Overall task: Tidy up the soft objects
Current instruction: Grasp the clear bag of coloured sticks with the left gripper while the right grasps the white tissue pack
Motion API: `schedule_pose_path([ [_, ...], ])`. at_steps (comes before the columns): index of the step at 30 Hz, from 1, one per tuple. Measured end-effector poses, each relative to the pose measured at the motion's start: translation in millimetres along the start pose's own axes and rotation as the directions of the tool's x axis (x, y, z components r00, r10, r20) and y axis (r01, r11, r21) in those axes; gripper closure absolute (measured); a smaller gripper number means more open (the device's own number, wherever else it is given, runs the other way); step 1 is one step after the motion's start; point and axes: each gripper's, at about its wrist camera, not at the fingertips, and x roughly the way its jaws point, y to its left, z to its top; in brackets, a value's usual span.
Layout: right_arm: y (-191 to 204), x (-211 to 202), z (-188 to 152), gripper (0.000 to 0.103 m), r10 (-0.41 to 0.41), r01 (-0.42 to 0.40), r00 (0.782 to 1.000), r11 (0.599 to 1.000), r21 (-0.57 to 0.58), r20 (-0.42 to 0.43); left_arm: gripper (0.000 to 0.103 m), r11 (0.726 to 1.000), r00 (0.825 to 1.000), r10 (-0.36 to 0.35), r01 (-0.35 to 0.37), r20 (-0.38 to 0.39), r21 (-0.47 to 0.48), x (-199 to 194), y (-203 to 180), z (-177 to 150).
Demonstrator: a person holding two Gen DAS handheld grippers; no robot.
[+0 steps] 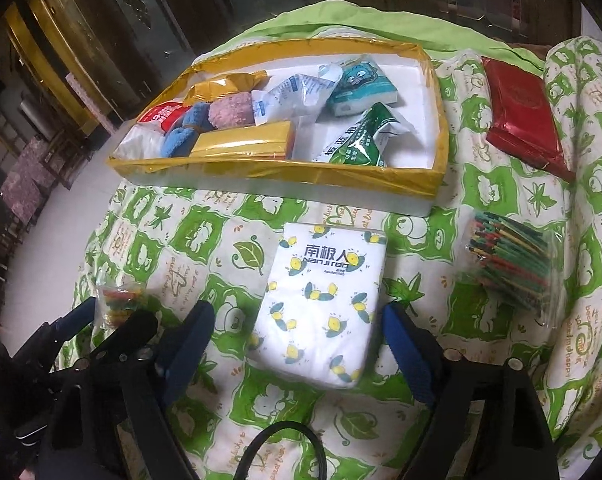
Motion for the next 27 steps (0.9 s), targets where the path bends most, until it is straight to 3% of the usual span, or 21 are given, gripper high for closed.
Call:
schedule_pose_path([
  [24, -14.6, -2.6, -0.1, 0.042, -0.058, 0.058, 0.998, 0.998, 0.014, -0.001, 0.011, 1.000, 1.000, -0.020, 0.020, 0.017, 0.002, -5.3, 3.5, -5.2],
  [27, -19.2, -4.9, -0.5, 0.043, -0.058, 0.058, 0.998, 0.998, 0.026, -0.003, 0.025, 1.000, 0.999, -0.021, 0.021, 0.030, -0.002, -8.4, 6.1, -5.5],
])
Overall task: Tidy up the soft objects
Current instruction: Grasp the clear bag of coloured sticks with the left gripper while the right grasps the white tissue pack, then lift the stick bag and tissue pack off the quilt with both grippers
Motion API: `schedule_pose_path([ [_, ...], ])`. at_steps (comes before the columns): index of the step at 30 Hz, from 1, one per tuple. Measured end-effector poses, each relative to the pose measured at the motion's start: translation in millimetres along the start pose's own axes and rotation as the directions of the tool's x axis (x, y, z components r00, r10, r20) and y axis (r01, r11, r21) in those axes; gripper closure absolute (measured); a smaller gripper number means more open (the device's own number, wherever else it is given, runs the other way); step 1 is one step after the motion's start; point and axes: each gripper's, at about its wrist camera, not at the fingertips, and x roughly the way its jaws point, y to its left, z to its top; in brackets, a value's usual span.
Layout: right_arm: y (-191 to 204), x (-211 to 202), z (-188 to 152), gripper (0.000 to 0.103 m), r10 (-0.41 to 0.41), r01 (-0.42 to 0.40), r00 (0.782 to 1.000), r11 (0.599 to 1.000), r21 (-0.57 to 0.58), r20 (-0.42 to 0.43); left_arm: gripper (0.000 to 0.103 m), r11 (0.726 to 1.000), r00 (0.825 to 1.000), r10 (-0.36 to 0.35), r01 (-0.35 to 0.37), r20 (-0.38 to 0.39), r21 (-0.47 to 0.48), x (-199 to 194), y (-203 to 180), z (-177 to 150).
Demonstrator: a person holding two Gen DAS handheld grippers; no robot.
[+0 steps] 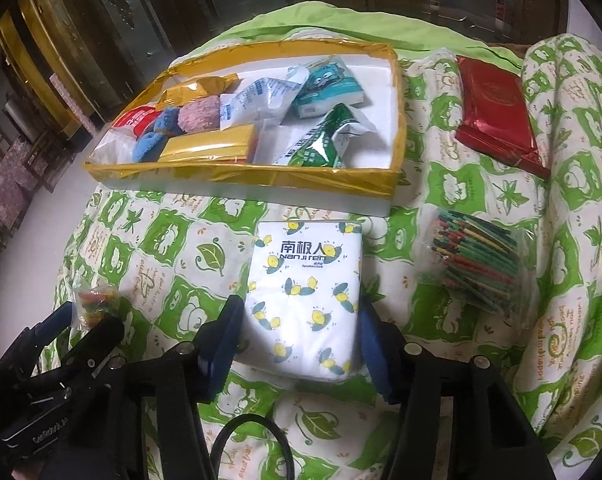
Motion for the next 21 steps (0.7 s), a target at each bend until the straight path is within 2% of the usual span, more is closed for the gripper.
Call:
schedule_pose_path([
  [1, 0.0, -0.1, -0.5, 0.043, -0.003, 0.003, 1.000, 1.000, -0.002, 0.000, 0.031, 1.000, 1.000, -0.003, 0.003, 0.000, -0.003, -0.2, 1.3, 0.3],
  [5, 13.9, -1.0, -5.9, 0.043, -0.040, 0.041, 0.999, 0.997, -0.069, 0.013, 0.038, 1.000, 1.000, -0.017, 0.017, -0.015, -0.025, 3.0, 6.5, 0.6],
  [6, 20.8, -0.7, -8.4, 0.043, -0.050, 0.051, 0.999, 0.994, -0.100, 0.017, 0.041, 1.000, 1.000, -0.017, 0.017, -0.016, -0.026, 2.6, 7.4, 0.2],
  [7, 25.1, -0.5, -10.4, 0.043, -0.055, 0.057, 0.998, 0.992, -0.116, 0.020, 0.049, 1.000, 1.000, -0.017, 0.017, -0.016, -0.024, 3.1, 7.4, 0.3],
  [12, 43.9, 1.3, -20.5, 0.043, -0.067, 0.071, 0.997, 0.978, -0.194, 0.024, 0.066, 1.000, 0.999, -0.022, 0.021, -0.026, -0.008, 2.4, 8.2, -1.6],
  [14, 42.7, 1.0, -20.7, 0.043, -0.062, 0.065, 0.998, 0.979, -0.194, 0.023, 0.067, 1.000, 0.999, -0.028, 0.028, -0.027, -0.006, 0.5, 9.0, -3.5],
  [18, 29.7, -0.6, -15.1, 0.043, -0.003, 0.002, 1.000, 0.993, -0.116, -0.006, 0.068, 0.999, 0.999, -0.043, 0.043, -0.023, 0.002, -2.5, 8.2, -6.2],
  [21, 21.1, 0.8, -10.3, 0.043, 0.014, -0.015, 1.000, 0.997, -0.075, -0.016, 0.068, 0.999, 0.999, -0.036, 0.036, -0.021, 0.010, -3.1, 7.1, -8.2],
])
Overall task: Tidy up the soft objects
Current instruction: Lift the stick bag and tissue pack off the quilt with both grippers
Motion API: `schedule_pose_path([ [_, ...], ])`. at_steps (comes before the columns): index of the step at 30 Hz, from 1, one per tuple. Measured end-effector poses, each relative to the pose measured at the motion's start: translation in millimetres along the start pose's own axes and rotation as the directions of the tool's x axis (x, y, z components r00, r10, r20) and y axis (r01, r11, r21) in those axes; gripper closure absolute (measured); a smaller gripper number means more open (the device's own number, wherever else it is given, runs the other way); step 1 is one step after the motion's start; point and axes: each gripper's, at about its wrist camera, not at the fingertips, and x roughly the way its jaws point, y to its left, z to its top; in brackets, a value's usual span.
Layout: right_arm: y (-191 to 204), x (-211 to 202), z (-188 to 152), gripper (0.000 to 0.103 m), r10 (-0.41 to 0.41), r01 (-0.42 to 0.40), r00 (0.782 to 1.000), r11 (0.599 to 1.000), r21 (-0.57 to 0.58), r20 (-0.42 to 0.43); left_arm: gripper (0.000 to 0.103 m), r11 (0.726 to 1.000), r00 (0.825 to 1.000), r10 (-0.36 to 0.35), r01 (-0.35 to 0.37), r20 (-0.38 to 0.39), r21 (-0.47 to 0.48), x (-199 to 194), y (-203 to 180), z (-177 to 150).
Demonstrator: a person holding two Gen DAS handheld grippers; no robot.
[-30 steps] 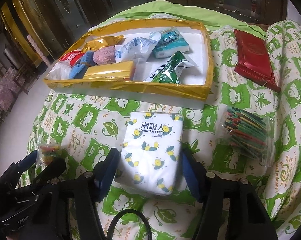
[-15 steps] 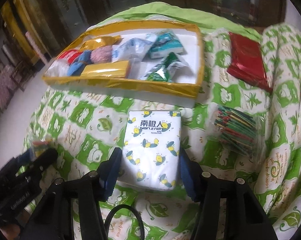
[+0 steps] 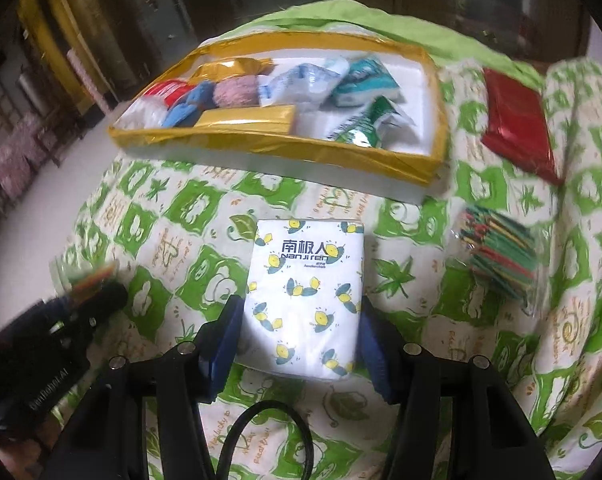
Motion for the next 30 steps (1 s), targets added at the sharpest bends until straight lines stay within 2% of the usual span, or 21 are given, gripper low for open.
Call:
schedule_pose_path([
  [5, 2.2, 1.1, 0.1, 0.043, -0.009, 0.009, 1.000, 1.000, -0.011, 0.002, 0.068, 1.000, 1.000, -0.003, 0.003, -0.001, 0.000, 1.4, 0.0, 0.5],
  [15, 2.2, -0.6, -1.2, 0.043, -0.009, 0.009, 1.000, 1.000, -0.019, 0.009, 0.069, 0.997, 0.997, -0.077, 0.077, 0.017, -0.022, -7.1, 0.3, 4.7],
  [30, -8.4, -27.6, 5.2, 0.045, 0.049, -0.051, 0.996, 0.999, 0.017, 0.073, 0.069, 0.998, 0.998, -0.060, 0.060, 0.031, -0.010, -12.2, -1.3, 5.2],
])
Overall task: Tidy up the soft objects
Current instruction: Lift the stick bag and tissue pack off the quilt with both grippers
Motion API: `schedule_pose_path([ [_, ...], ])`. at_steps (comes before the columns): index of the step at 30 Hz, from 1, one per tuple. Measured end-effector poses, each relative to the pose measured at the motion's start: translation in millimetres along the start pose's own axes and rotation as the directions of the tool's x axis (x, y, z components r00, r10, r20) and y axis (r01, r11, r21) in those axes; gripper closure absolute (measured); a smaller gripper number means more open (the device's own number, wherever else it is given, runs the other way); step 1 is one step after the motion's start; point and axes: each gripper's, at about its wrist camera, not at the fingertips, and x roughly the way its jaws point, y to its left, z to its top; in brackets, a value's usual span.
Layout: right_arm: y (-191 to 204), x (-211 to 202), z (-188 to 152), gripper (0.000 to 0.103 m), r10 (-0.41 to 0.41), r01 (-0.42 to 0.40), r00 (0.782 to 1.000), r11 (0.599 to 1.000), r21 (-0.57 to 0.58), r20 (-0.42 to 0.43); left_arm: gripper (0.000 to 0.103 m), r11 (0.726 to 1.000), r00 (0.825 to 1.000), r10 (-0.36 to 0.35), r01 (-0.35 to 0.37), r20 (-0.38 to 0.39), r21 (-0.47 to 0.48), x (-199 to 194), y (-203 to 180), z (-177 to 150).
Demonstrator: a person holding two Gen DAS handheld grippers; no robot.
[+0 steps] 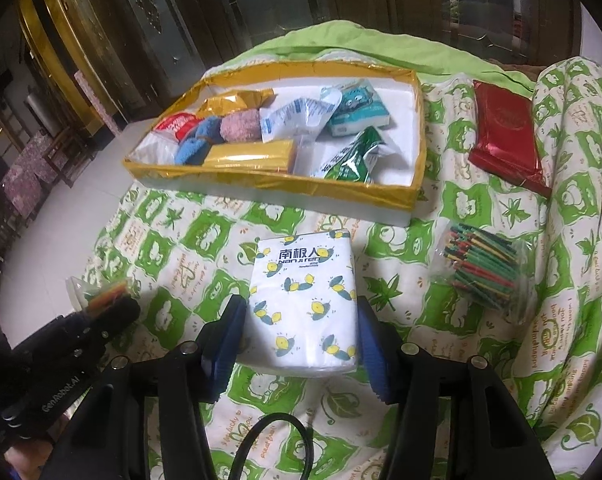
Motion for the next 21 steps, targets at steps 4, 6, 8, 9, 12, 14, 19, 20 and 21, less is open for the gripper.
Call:
schedule_pose_path([
  [4, -1.3, -6.7, 3.1, 0.046, 0.004, -0.004, 1.000, 1.000, 0.003, 0.021, 0.069, 1.000, 1.000, 0.015, -0.015, 0.005, 0.024, -1.0, -3.7, -0.9],
  [6, -0.3, -8.7, 4.6, 0.046, 0.004, -0.004, 1.000, 1.000, -0.001, 0.028, 0.069, 0.999, 1.000, 0.020, -0.020, 0.006, 0.032, -0.8, -5.3, -1.3],
  [8, -0.3, -10.2, 4.9, 0.046, 0.005, -0.005, 0.999, 1.000, -0.002, 0.032, 0.069, 0.999, 1.000, 0.022, -0.022, 0.007, 0.037, -0.1, -6.0, -1.2],
  [9, -0.2, -10.6, 5.0, 0.046, 0.008, -0.008, 0.999, 1.000, -0.002, 0.032, 0.069, 0.999, 1.000, 0.023, -0.023, 0.007, 0.037, 0.1, -6.3, -1.0],
  [12, -0.3, -11.6, 4.7, 0.046, 0.012, -0.012, 0.999, 1.000, -0.001, 0.034, 0.069, 0.999, 1.000, 0.023, -0.023, 0.008, 0.037, 0.1, -6.5, -0.9],
  [14, -0.1, -12.9, 5.2, 0.046, 0.015, -0.015, 0.999, 1.000, 0.000, 0.038, 0.069, 0.999, 1.000, 0.023, -0.023, 0.008, 0.037, 0.0, -6.5, -0.9],
  [19, -4.5, -19.5, 8.6, 0.046, 0.017, -0.018, 0.998, 1.000, 0.009, 0.059, 0.069, 0.999, 0.999, 0.017, -0.018, 0.027, 0.034, -7.3, -6.1, 1.0],
  [20, -7.3, -21.4, 10.0, 0.046, 0.016, -0.017, 0.998, 1.000, 0.017, 0.066, 0.069, 0.999, 0.999, 0.017, -0.018, 0.031, 0.032, -9.0, -5.7, 1.6],
  [21, -9.4, -22.7, 10.7, 0.046, 0.016, -0.017, 0.997, 1.000, 0.025, 0.069, 0.069, 0.999, 0.999, 0.015, -0.016, 0.035, 0.028, -10.8, -4.7, 2.5],
])
